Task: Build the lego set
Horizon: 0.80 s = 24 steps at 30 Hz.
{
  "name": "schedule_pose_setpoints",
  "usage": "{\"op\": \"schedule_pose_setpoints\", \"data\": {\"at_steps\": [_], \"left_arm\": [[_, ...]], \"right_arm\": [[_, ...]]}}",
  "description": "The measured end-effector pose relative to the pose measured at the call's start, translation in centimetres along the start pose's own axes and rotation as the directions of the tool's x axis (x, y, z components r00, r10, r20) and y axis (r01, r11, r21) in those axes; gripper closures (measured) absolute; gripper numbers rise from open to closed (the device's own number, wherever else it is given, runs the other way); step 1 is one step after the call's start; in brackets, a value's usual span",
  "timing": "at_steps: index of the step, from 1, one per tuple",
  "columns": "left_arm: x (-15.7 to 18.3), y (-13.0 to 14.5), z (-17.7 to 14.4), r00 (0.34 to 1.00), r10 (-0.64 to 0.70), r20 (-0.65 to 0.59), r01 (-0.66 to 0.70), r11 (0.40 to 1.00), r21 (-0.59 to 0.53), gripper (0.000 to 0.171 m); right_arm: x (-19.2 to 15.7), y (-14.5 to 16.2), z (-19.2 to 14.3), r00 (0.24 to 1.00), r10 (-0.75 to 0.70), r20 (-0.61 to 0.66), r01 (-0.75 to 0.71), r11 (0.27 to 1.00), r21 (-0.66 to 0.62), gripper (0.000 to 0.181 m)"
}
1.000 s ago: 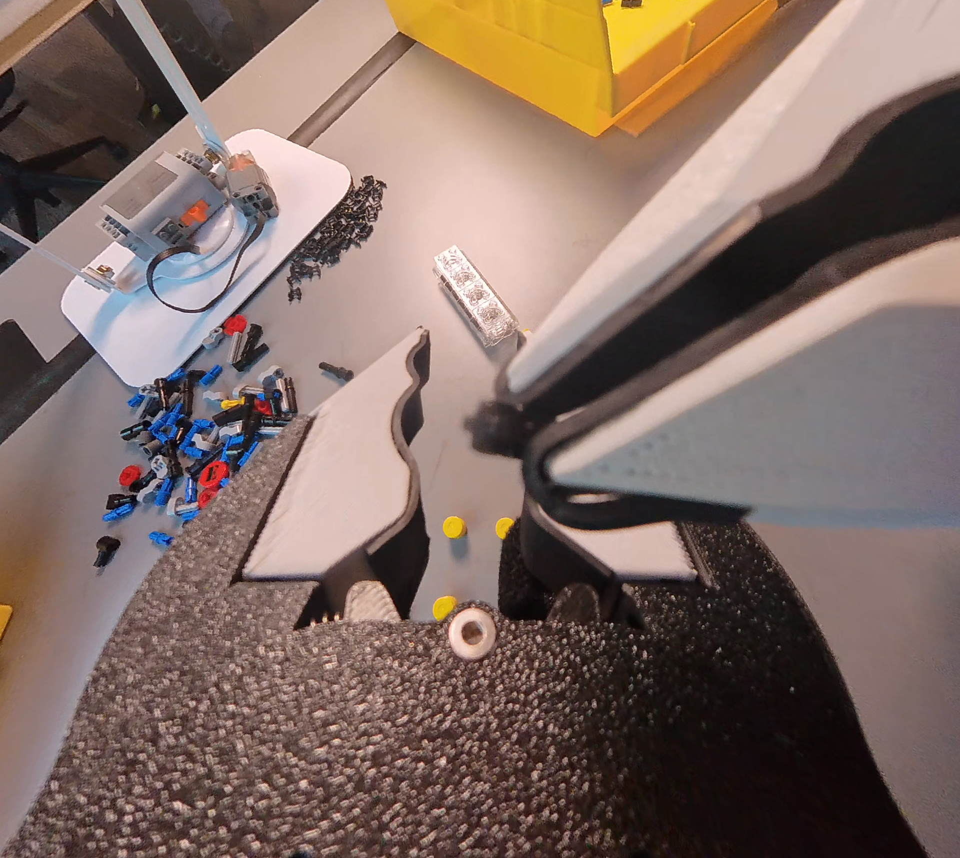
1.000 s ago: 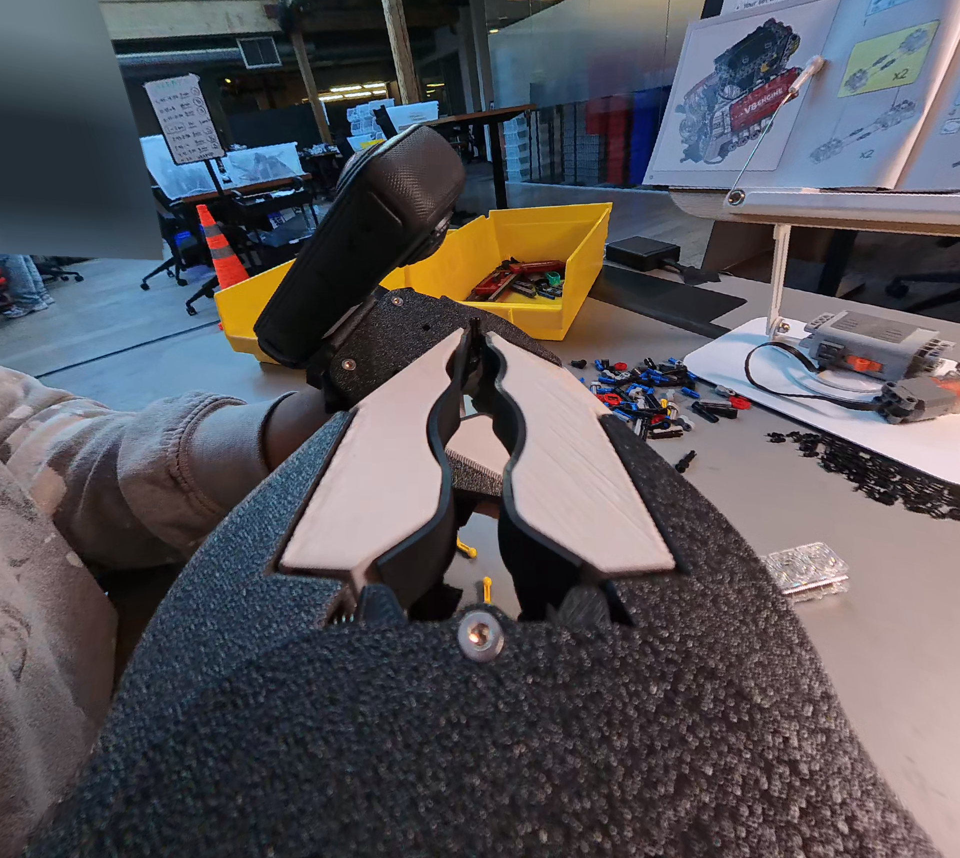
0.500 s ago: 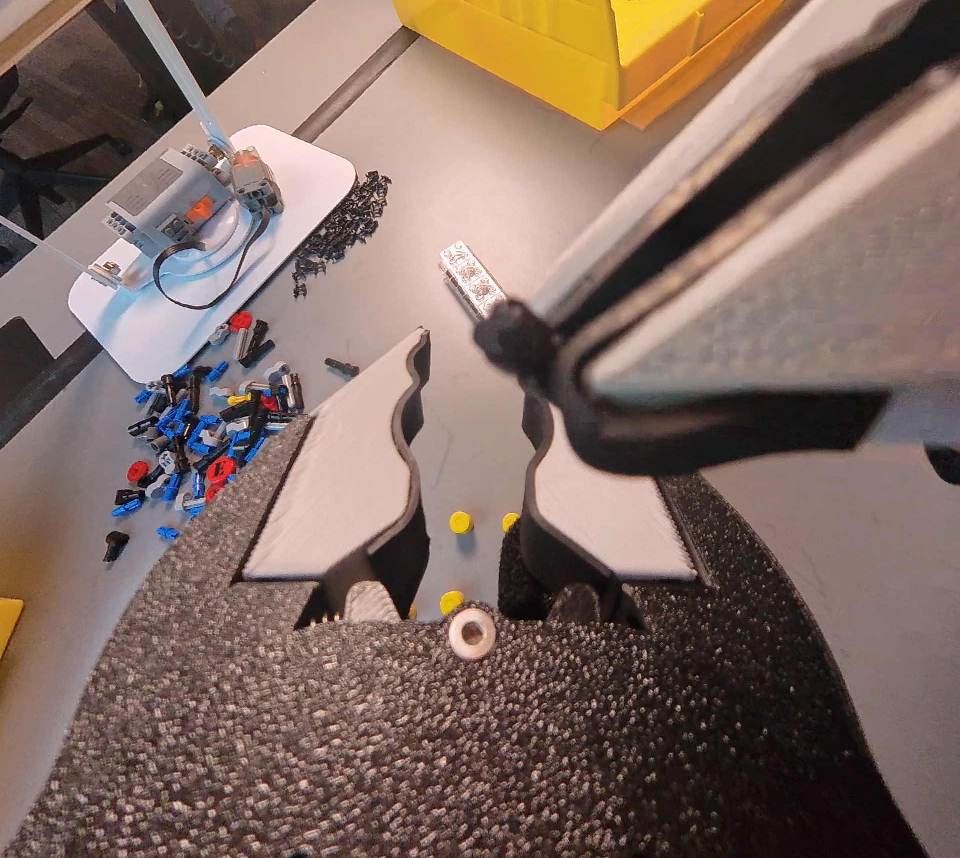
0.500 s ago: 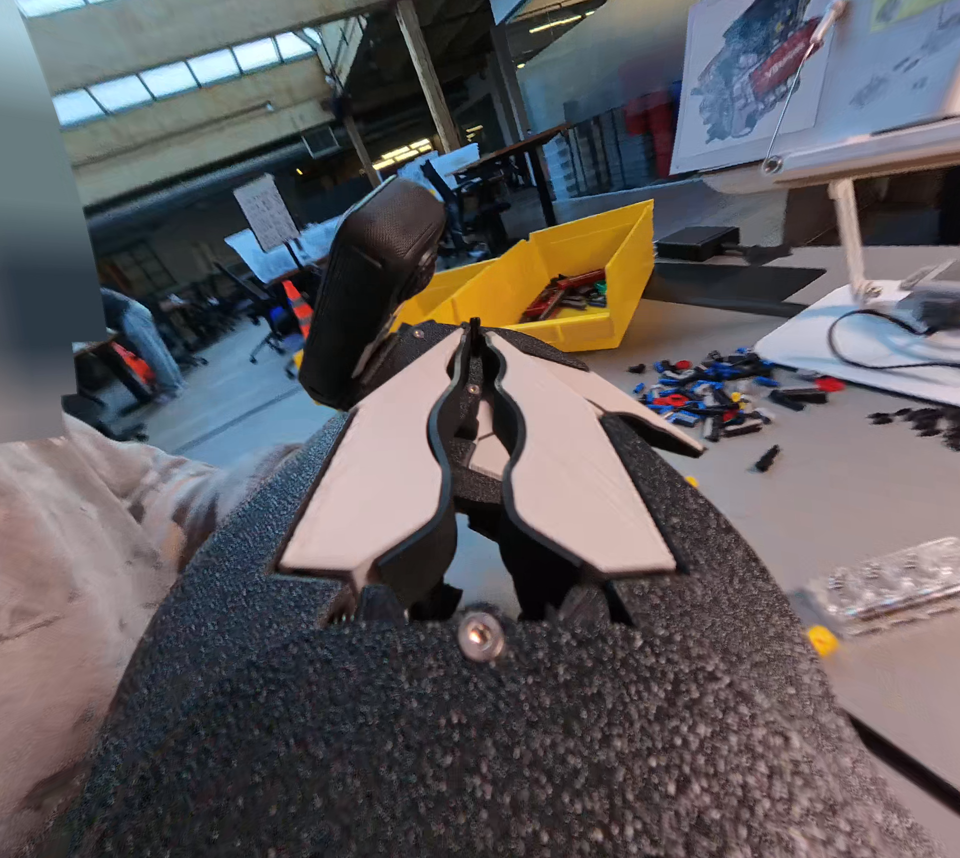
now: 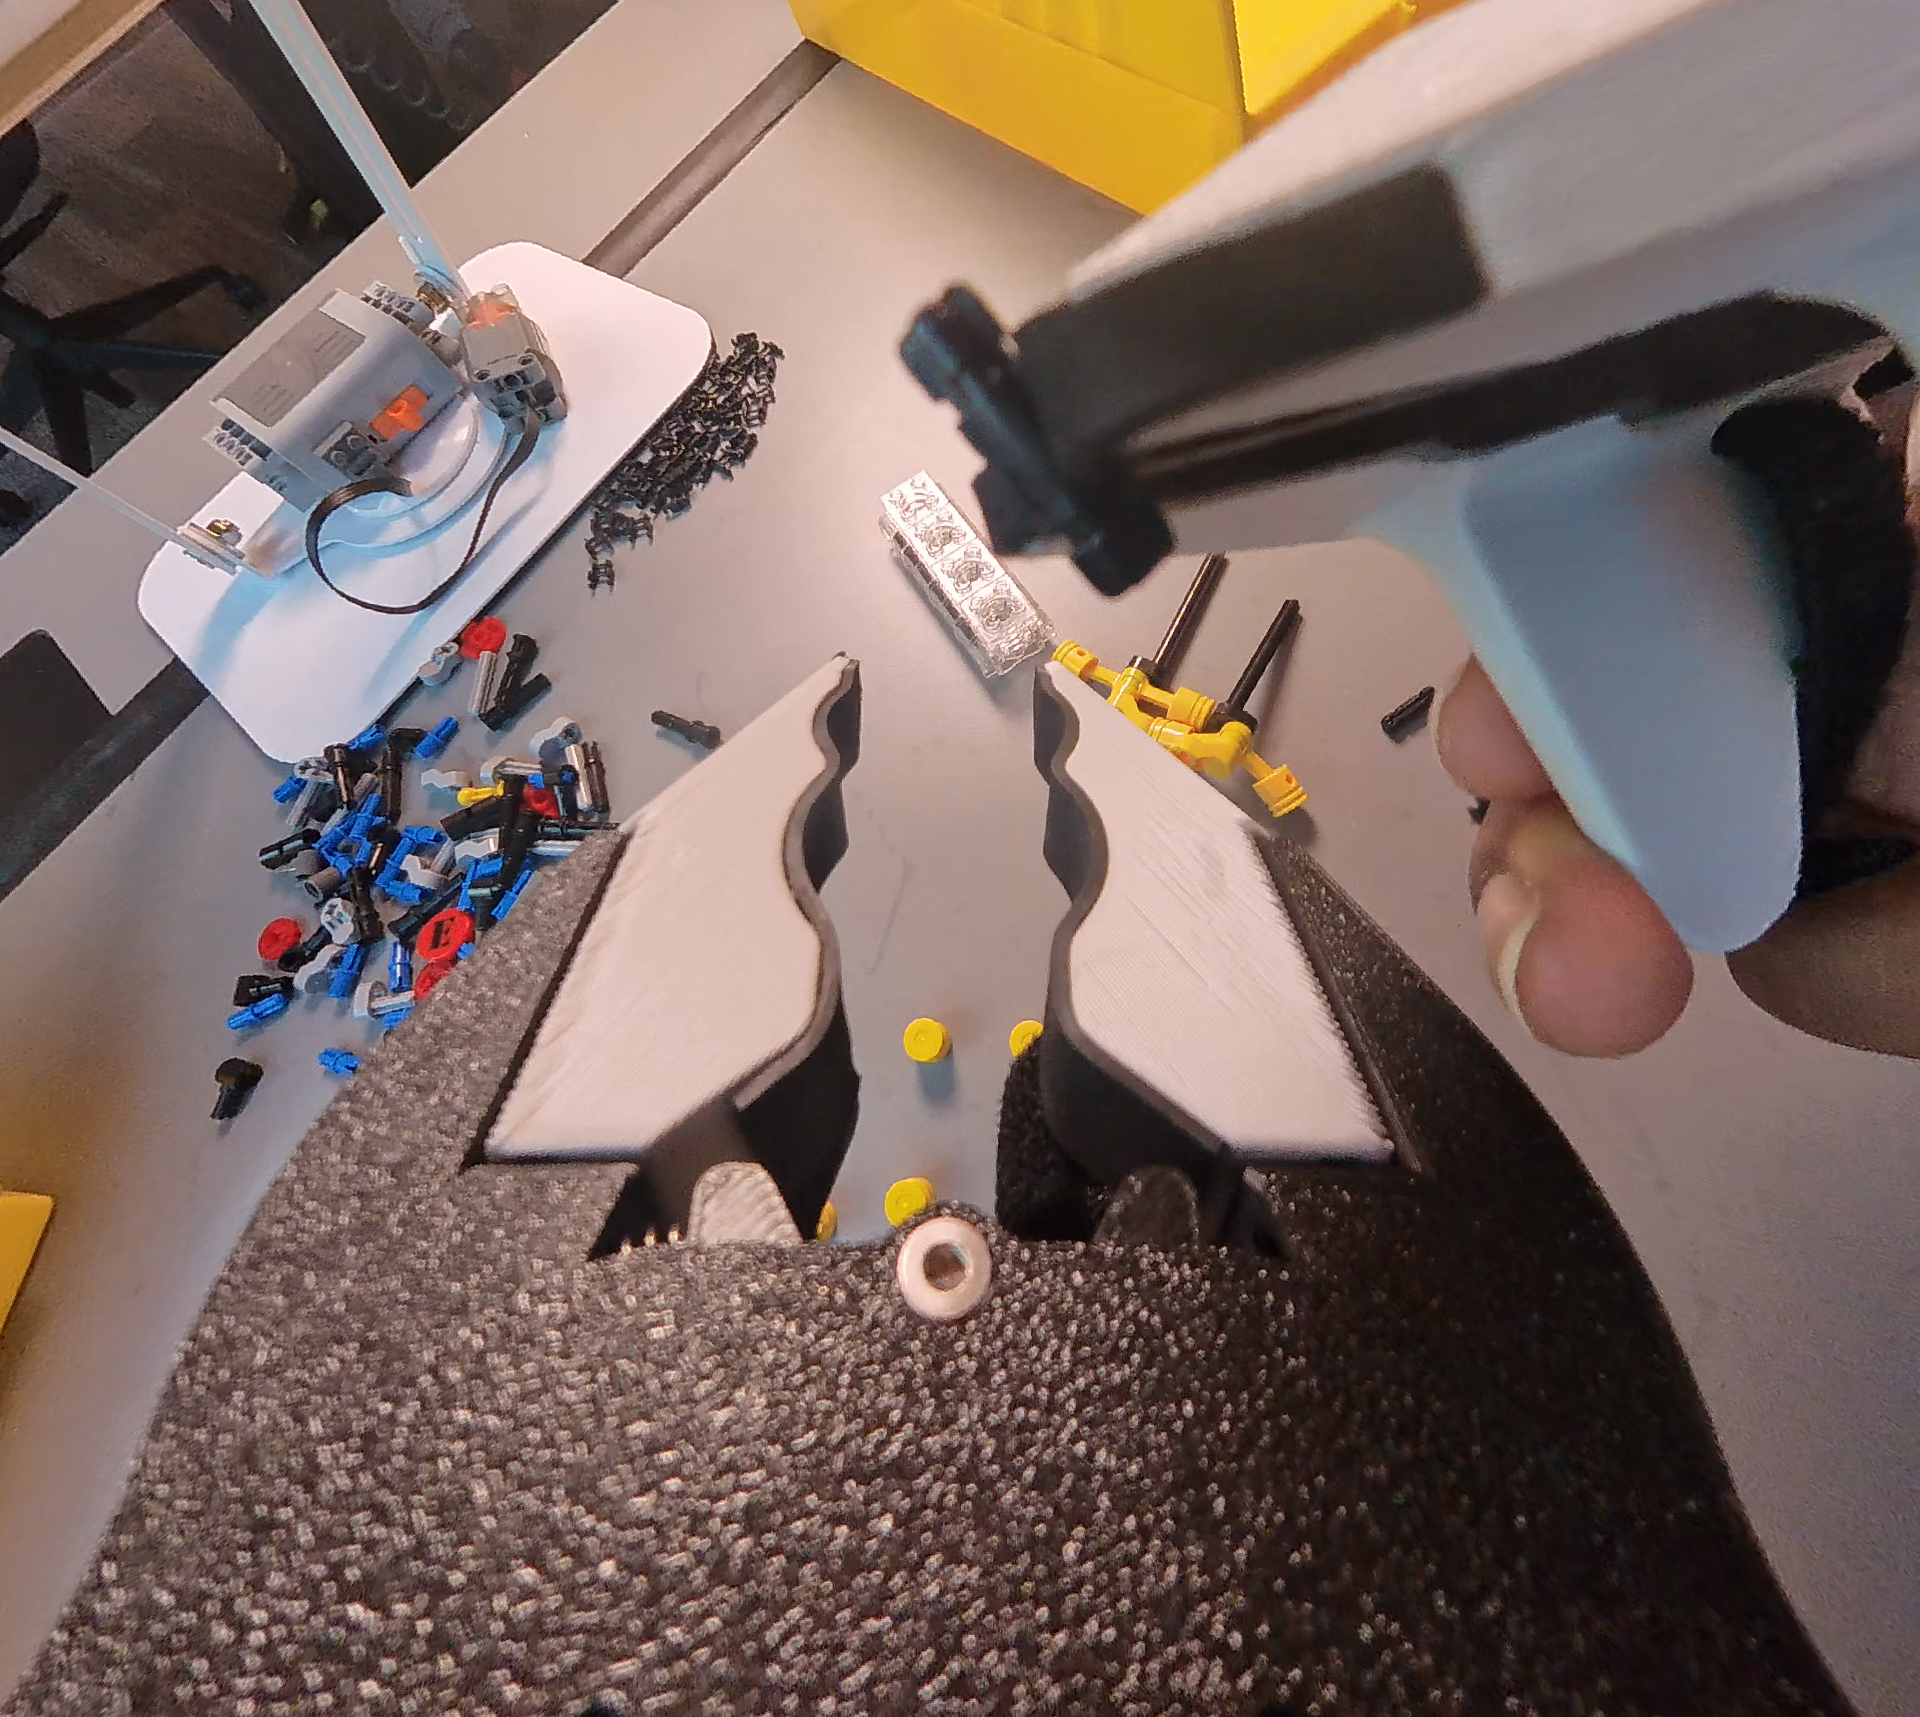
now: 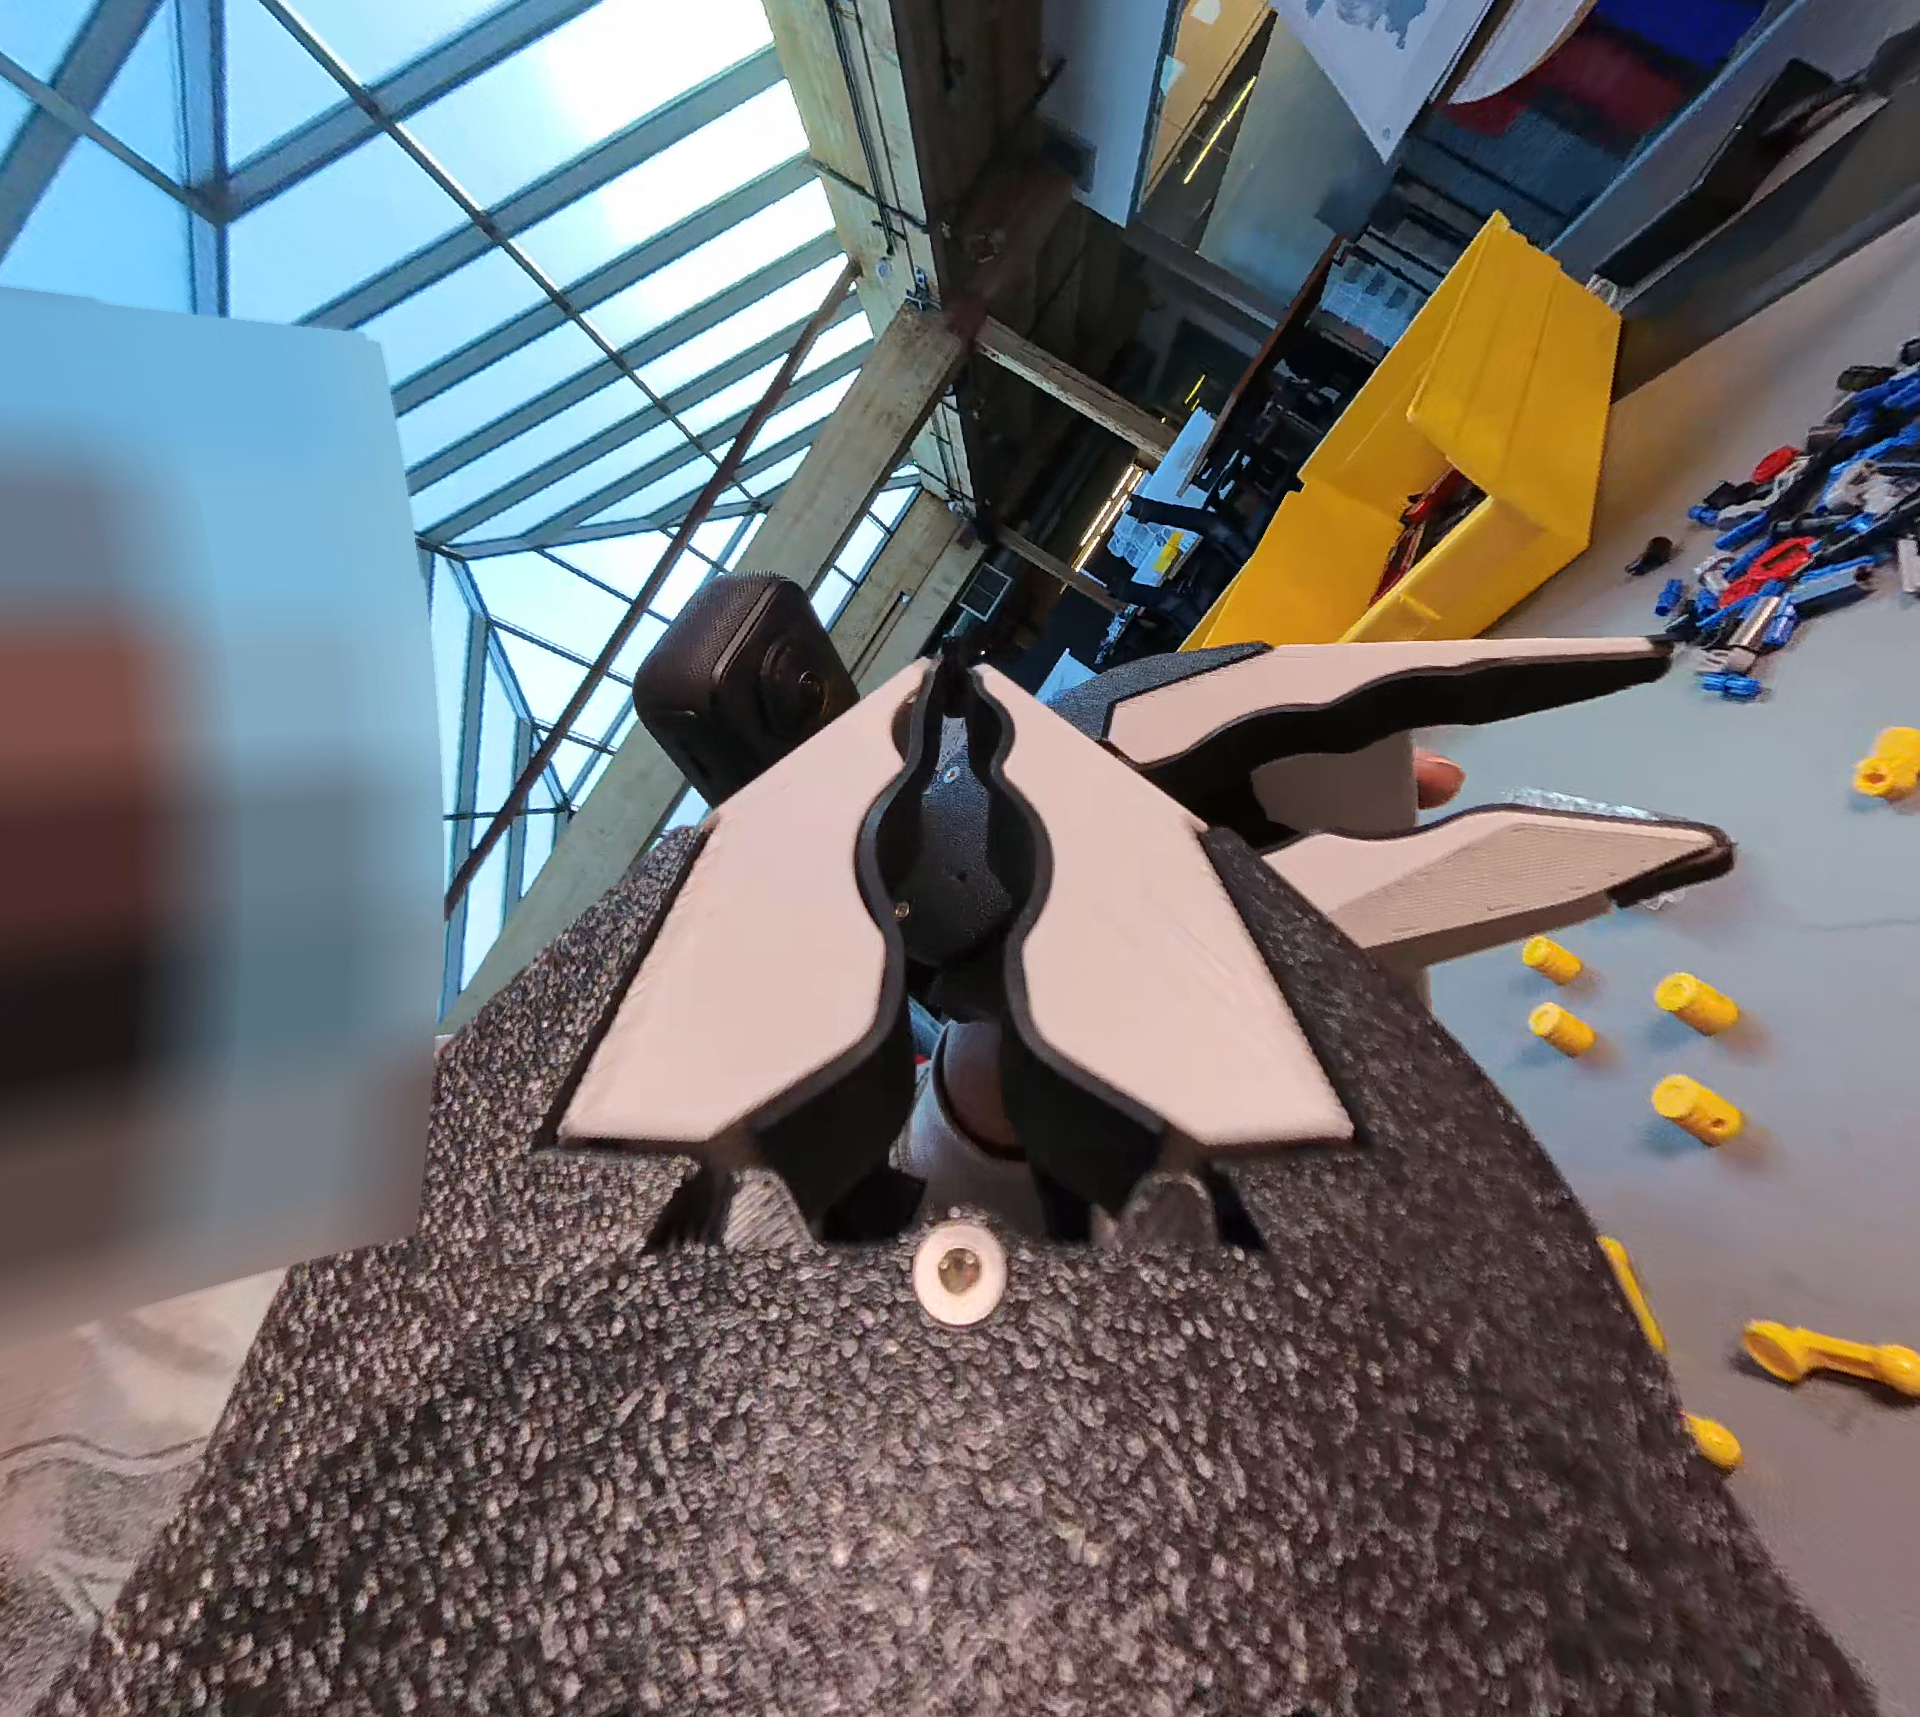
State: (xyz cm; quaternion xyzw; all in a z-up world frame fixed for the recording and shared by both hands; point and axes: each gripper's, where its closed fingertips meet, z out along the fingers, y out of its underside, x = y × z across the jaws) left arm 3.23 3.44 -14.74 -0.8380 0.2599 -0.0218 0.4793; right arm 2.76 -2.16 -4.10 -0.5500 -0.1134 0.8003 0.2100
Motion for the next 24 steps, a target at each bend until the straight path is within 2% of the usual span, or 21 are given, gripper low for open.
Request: {"op": "schedule_pose_setpoints", "data": {"at_steps": [12, 14, 16, 18, 20, 22, 24], "left_arm": [[-0.1, 0.3, 0.0, 1.000, 0.004, 0.002, -0.004, 1.000, -0.006, 0.138], [-0.3, 0.4, -0.1, 1.000, 0.005, 0.005, -0.005, 1.000, -0.006, 0.138], [-0.8, 0.6, -0.4, 1.000, 0.007, 0.011, -0.007, 1.000, -0.005, 0.138], [-1.6, 1.1, -0.9, 1.000, 0.023, 0.015, -0.023, 1.000, -0.004, 0.138], [-2.7, 1.9, -1.6, 0.999, 0.037, 0.023, -0.036, 0.999, -0.020, 0.138], [-3.6, 2.7, -2.4, 0.999, 0.041, 0.001, -0.041, 0.999, -0.022, 0.138], [-4.1, 3.8, -3.3, 0.999, 0.023, -0.036, -0.024, 0.999, -0.025, 0.138]], "right_arm": [[0.4, -0.1, -0.2, 1.000, 0.027, 0.015, -0.027, 1.000, -0.004, 0.178], [0.7, -0.1, -0.5, 1.000, -0.024, -0.006, 0.024, 0.999, -0.027, 0.178], [1.3, 0.1, -1.1, 0.989, -0.139, -0.047, 0.134, 0.987, -0.088, 0.178], [2.5, 0.3, -2.1, 0.949, -0.293, -0.117, 0.268, 0.945, -0.187, 0.178], [3.7, 0.4, -3.5, 0.880, -0.443, -0.174, 0.375, 0.871, -0.318, 0.177], [5.0, 0.3, -5.3, 0.776, -0.589, -0.227, 0.441, 0.764, -0.471, 0.178], [6.7, 0.1, -7.7, 0.638, -0.728, -0.251, 0.454, 0.618, -0.642, 0.177]]}}
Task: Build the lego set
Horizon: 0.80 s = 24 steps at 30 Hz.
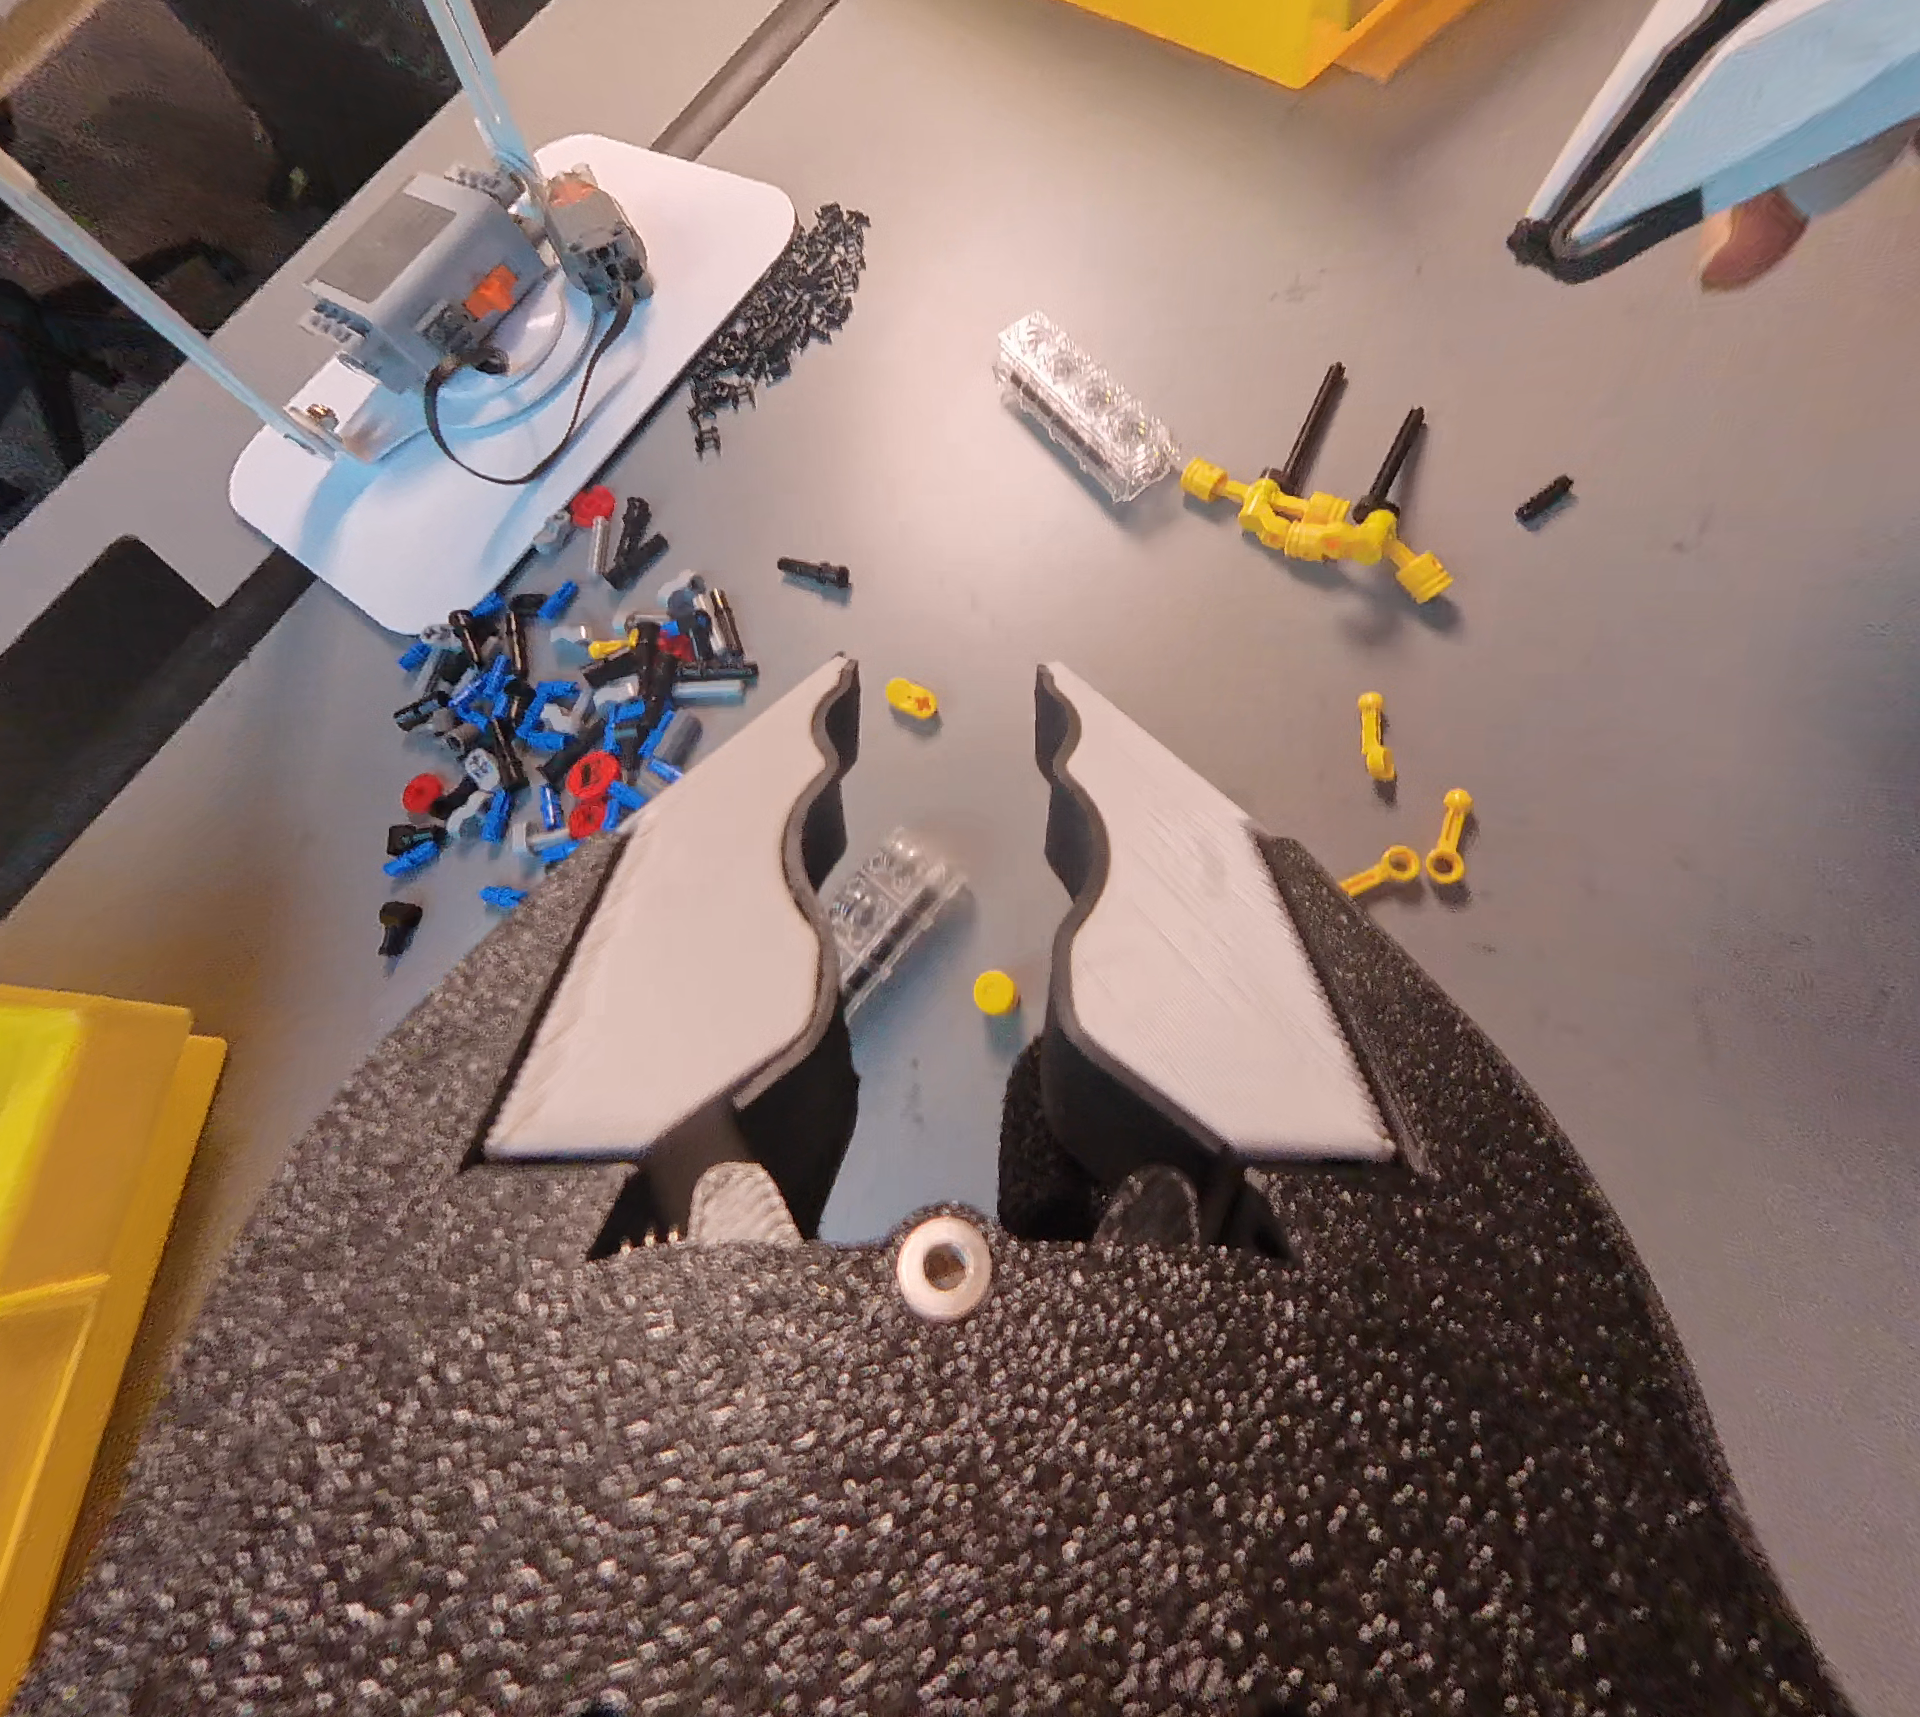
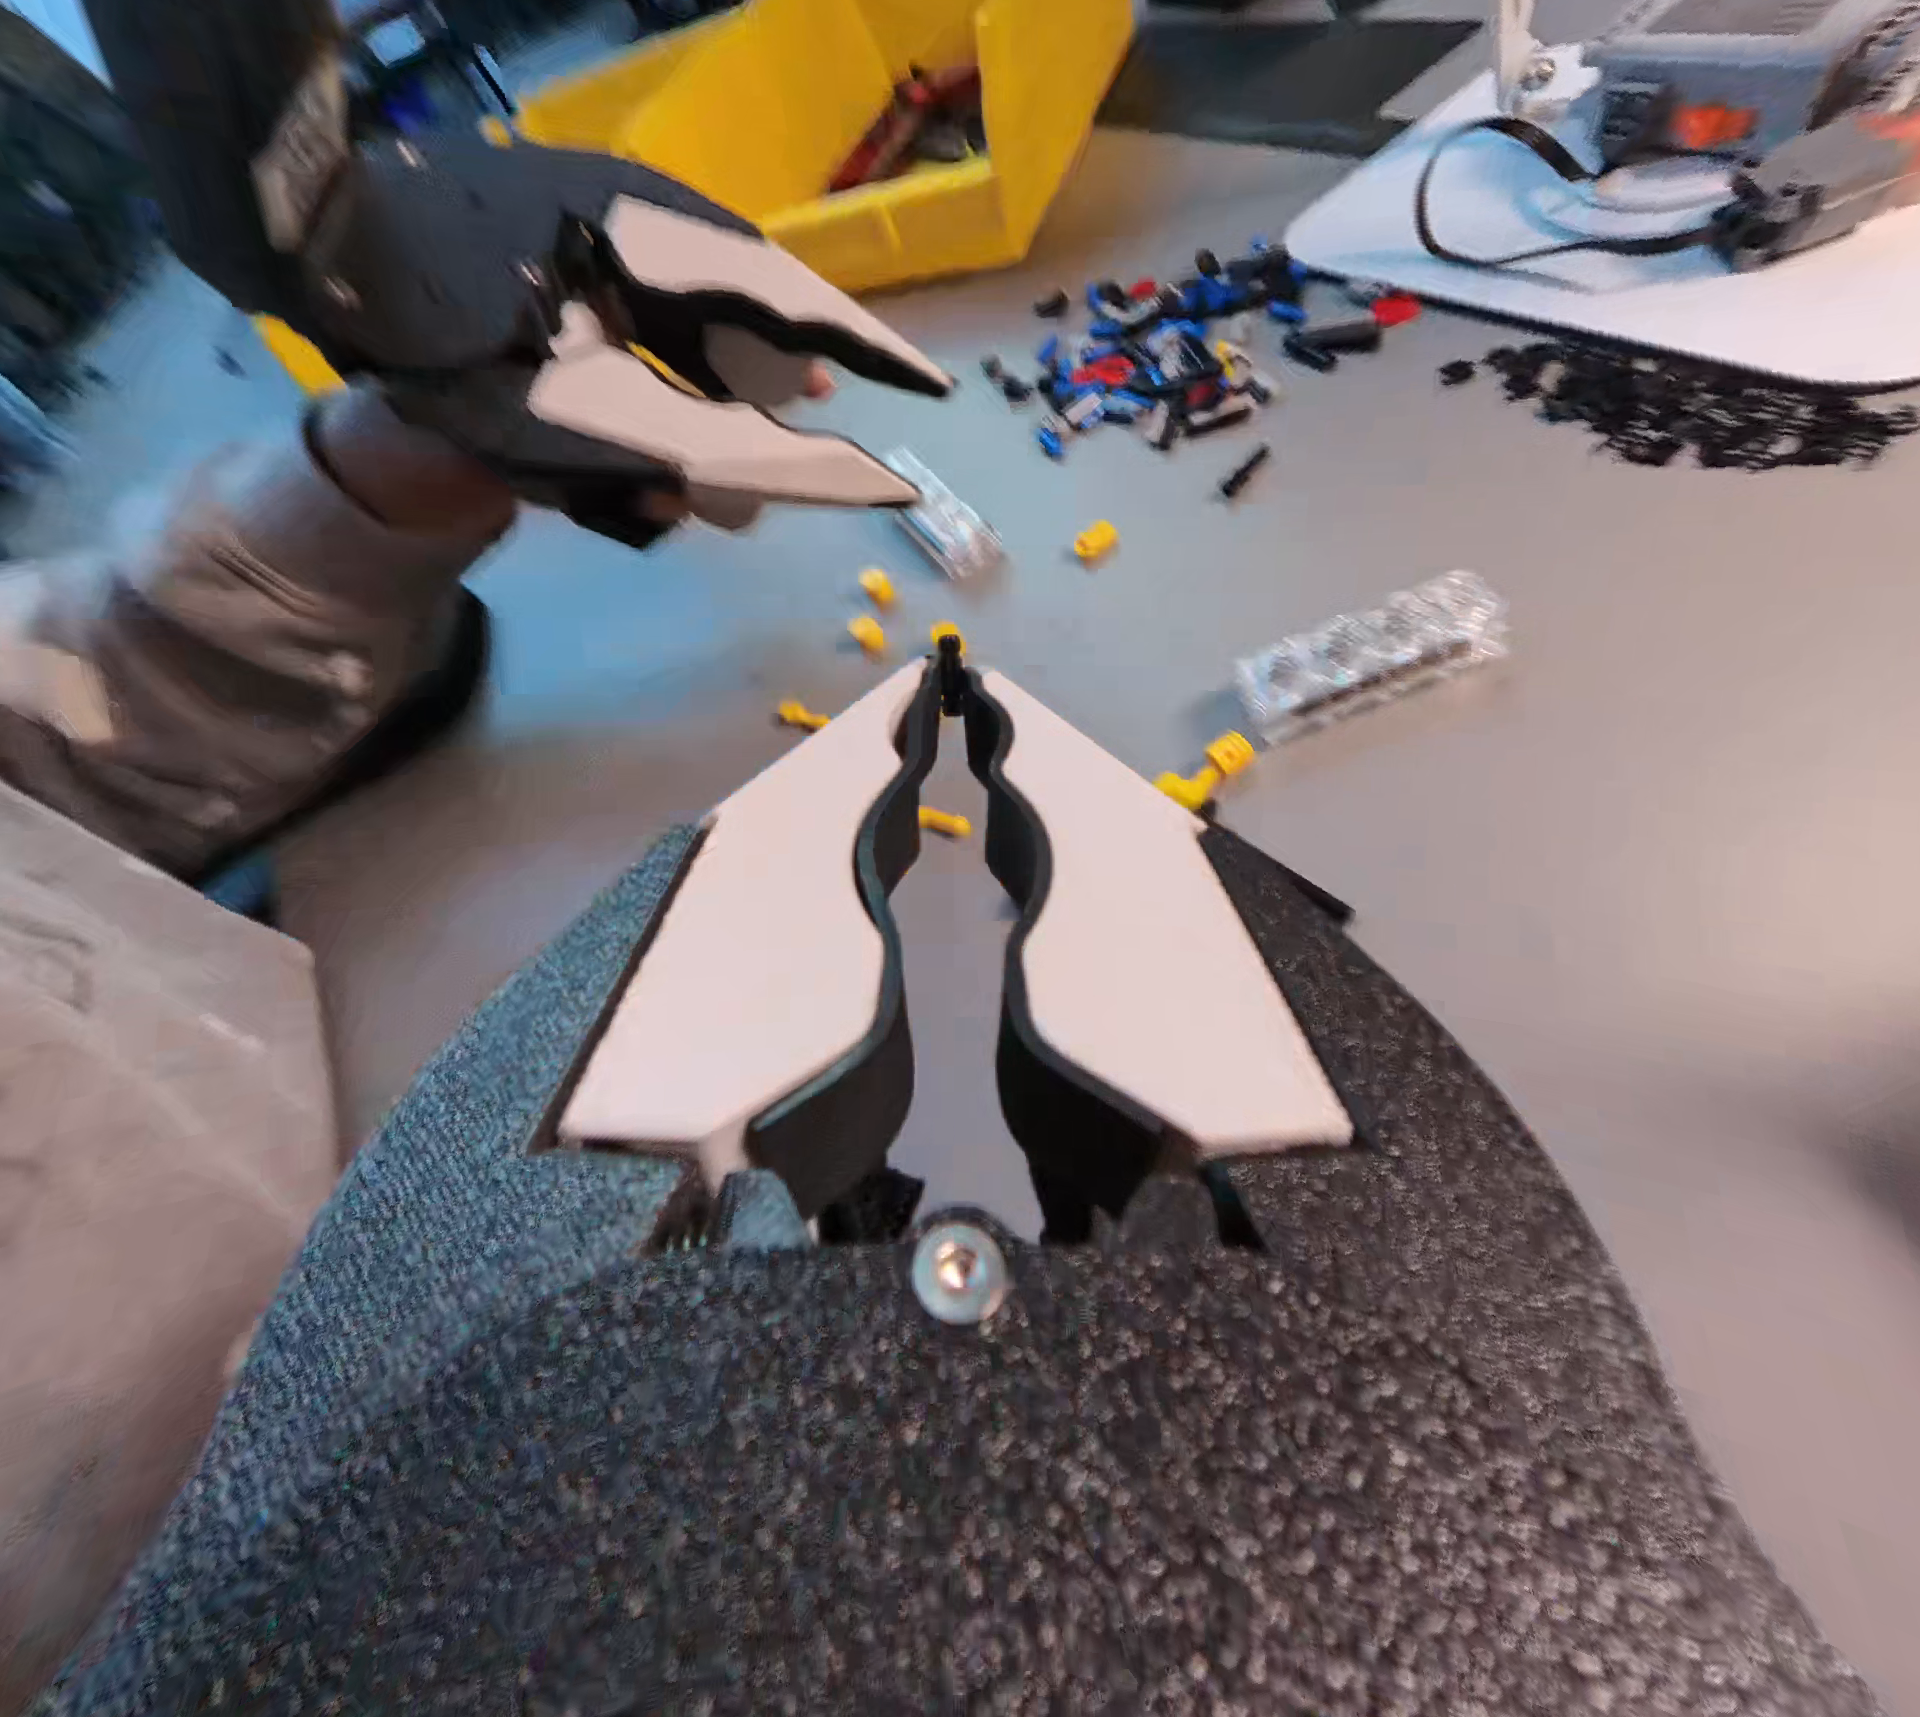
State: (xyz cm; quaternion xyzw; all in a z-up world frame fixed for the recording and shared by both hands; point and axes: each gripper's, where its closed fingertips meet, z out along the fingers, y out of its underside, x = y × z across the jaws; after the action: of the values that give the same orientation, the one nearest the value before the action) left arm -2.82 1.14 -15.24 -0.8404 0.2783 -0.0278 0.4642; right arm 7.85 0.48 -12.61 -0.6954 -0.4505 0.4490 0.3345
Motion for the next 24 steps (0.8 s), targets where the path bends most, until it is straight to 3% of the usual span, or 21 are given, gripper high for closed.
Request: {"op": "schedule_pose_setpoints", "data": {"at_steps": [4, 8, 13, 17, 24], "left_arm": [[0.8, 2.4, -0.9, 0.991, -0.022, -0.131, 0.023, 1.000, 0.011, 0.138], [2.5, 3.9, -1.6, 0.969, 0.032, -0.245, -0.020, 0.998, 0.051, 0.142], [5.5, 3.9, -2.6, 0.907, 0.083, -0.412, -0.040, 0.993, 0.112, 0.145], [6.9, 3.4, -2.0, 0.894, 0.083, -0.441, -0.033, 0.992, 0.121, 0.147], [9.7, 3.1, -0.3, 0.876, 0.146, -0.460, -0.109, 0.988, 0.106, 0.148]], "right_arm": [[2.6, 4.0, -1.3, 0.966, -0.244, -0.090, 0.208, 0.932, -0.297, 0.177], [3.2, 7.2, -1.5, 0.916, -0.402, 0.010, 0.358, 0.803, -0.476, 0.177], [0.7, 8.9, 1.1, 0.883, -0.427, 0.195, 0.466, 0.742, -0.483, 0.177], [0.4, 9.6, 2.7, 0.827, -0.486, 0.282, 0.558, 0.650, -0.517, 0.178], [-0.4, 9.5, 3.4, 0.789, -0.505, 0.351, 0.614, 0.626, -0.480, 0.175]]}}
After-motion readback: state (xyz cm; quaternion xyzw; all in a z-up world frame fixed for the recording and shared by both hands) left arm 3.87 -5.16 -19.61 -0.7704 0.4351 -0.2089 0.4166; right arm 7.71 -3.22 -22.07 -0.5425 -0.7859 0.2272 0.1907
